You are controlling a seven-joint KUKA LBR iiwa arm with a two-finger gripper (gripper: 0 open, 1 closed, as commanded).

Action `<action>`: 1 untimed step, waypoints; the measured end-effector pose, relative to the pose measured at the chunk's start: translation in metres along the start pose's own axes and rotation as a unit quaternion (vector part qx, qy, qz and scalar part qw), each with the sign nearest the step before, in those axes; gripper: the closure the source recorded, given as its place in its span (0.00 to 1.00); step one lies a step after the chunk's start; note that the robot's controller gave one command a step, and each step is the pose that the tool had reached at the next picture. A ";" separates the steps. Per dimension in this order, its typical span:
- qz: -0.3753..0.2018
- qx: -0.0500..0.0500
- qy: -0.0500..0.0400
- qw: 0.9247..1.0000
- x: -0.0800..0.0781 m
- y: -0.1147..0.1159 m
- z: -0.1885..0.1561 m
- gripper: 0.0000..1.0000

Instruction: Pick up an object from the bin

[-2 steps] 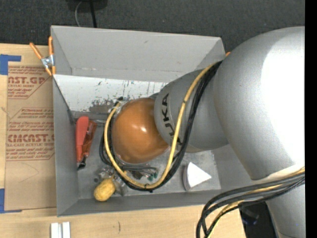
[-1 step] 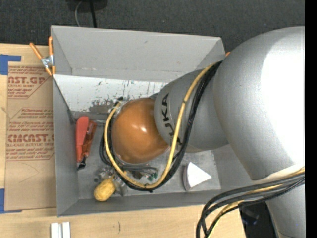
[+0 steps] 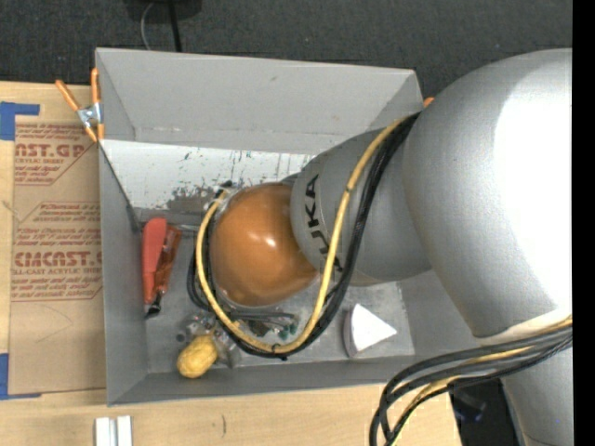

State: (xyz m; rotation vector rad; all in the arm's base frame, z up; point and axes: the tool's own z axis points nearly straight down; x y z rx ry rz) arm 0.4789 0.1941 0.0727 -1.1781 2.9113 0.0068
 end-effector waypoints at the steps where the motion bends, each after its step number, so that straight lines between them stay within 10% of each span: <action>1: 0.000 -0.002 0.004 1.000 0.002 0.001 -0.017 1.00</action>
Offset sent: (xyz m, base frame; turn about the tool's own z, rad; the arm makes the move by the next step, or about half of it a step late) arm 0.0000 0.0000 0.0289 0.0000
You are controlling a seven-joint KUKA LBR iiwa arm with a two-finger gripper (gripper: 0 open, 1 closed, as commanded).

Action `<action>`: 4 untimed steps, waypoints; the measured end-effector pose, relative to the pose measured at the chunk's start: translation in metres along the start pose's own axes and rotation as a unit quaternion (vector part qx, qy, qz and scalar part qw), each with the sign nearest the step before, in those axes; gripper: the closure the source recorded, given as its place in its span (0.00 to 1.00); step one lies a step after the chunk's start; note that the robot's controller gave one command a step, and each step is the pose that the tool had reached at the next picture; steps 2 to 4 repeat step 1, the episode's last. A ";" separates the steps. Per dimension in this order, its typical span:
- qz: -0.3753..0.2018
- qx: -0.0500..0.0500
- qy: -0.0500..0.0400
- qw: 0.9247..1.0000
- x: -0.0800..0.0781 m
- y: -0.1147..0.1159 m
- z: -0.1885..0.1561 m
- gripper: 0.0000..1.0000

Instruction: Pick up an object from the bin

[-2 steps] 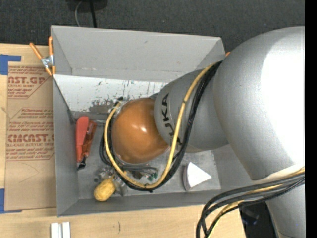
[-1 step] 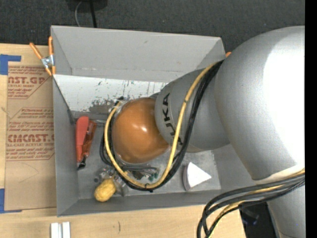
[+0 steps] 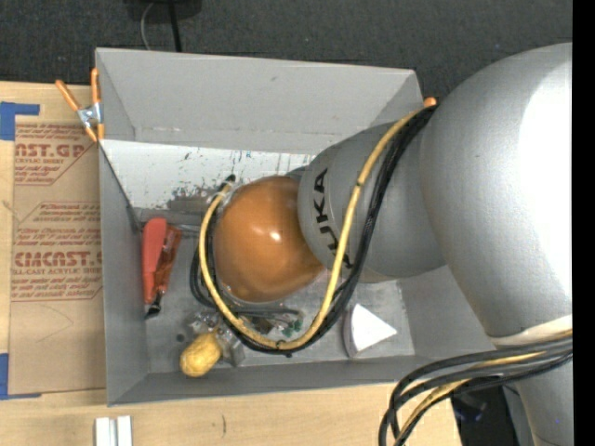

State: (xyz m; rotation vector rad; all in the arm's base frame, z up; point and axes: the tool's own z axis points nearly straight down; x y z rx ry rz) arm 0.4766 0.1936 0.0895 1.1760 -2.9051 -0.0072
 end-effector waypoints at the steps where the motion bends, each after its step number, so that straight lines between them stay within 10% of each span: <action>1: 0.000 0.003 -0.007 1.000 -0.003 -0.001 -0.079 1.00; 4: 0.000 0.003 -0.007 1.000 -0.003 -0.001 -0.079 1.00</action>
Offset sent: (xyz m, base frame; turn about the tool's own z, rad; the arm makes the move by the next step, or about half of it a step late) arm 0.0001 -0.0001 0.0290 0.0000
